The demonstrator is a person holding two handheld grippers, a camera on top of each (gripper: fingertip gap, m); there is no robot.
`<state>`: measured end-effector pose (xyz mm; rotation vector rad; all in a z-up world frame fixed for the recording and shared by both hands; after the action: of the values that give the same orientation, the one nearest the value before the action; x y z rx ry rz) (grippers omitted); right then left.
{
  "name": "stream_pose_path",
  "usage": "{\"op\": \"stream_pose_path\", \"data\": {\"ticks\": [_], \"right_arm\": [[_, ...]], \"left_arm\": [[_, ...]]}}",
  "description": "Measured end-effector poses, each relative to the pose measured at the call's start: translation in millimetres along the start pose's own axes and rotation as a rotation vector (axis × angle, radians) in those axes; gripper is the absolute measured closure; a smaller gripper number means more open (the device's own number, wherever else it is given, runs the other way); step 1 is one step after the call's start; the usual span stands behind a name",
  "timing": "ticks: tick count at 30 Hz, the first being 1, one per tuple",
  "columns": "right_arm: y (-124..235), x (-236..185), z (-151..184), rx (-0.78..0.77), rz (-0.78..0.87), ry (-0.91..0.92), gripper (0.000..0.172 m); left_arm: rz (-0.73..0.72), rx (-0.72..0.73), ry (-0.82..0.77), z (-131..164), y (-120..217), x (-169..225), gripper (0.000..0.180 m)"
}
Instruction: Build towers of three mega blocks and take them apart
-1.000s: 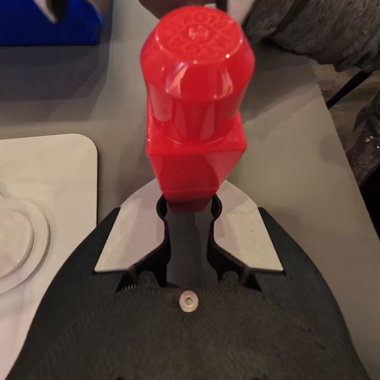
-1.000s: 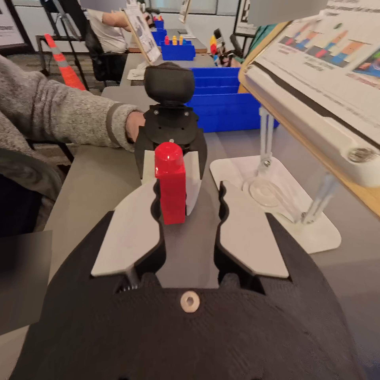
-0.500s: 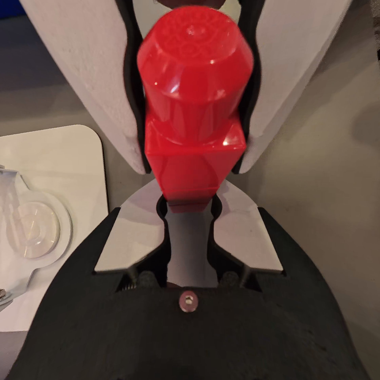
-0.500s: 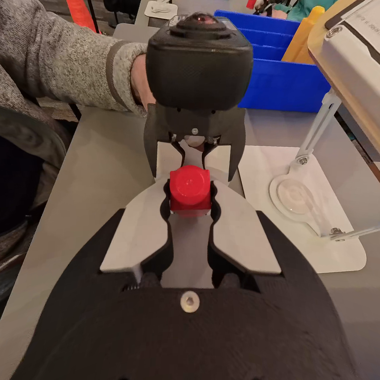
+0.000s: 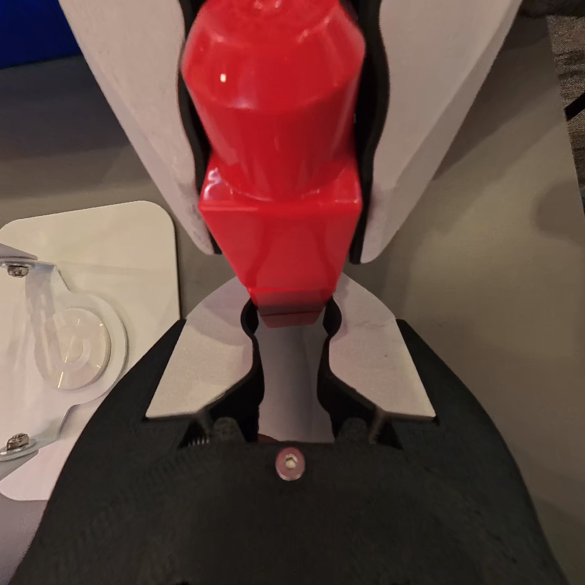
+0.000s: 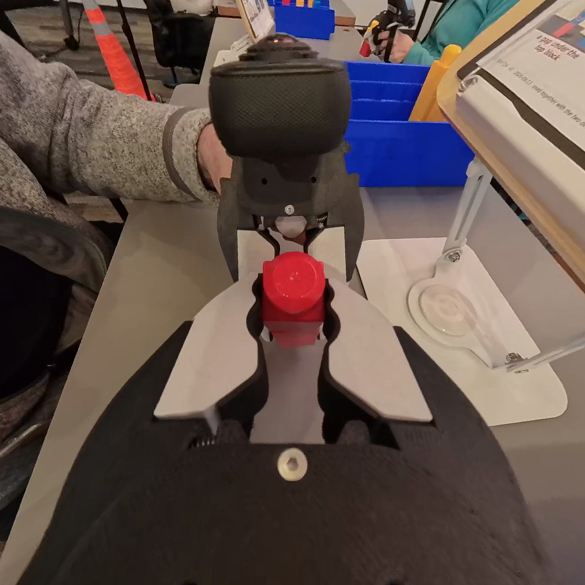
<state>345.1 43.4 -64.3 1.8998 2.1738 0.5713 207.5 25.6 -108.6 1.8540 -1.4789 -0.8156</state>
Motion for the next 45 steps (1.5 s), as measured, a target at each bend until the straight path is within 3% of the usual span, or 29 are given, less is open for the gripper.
{"op": "stream_pose_path", "data": {"ticks": [5,10,16,22,25,29,33,45], "right_arm": [[5,-2,-4,0.044,0.008,0.035,0.136],[40,1,-12,0.172,0.075,0.072,0.136],[37,3,-10,0.134,0.113,0.063,0.136],[86,26,-11,0.159,0.343,-0.064,0.136],[128,49,-6,0.107,0.587,-0.142,0.136],[181,91,15,0.011,0.875,-0.300,0.136],[206,140,54,-0.109,1.043,-0.493,0.136],[200,220,150,-0.373,1.120,-0.863,0.136]], "left_arm": [[-0.006,-0.033,-0.014,1,1,1,0.142],[-0.017,-0.030,0.007,6,-1,-3,0.142],[-0.030,0.007,0.023,6,4,-6,0.142],[-0.041,0.032,0.043,7,8,-8,0.141],[-0.037,0.036,0.044,7,8,-8,0.141],[-0.036,0.045,0.051,7,9,-9,0.141],[-0.043,0.055,0.056,8,11,-10,0.141],[-0.032,0.059,0.066,11,11,-12,0.141]]}}
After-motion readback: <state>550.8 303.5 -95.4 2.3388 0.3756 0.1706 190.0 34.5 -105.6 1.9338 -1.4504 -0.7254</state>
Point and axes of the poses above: each gripper's, where its closed fingertips meet, y back along the fingers, z out of its underside, x = y × z across the jaws, the point moved 10 cm from there along y, back along the fingers, and after that the axes turned 2 degrees about y, right-handed, at the moved point
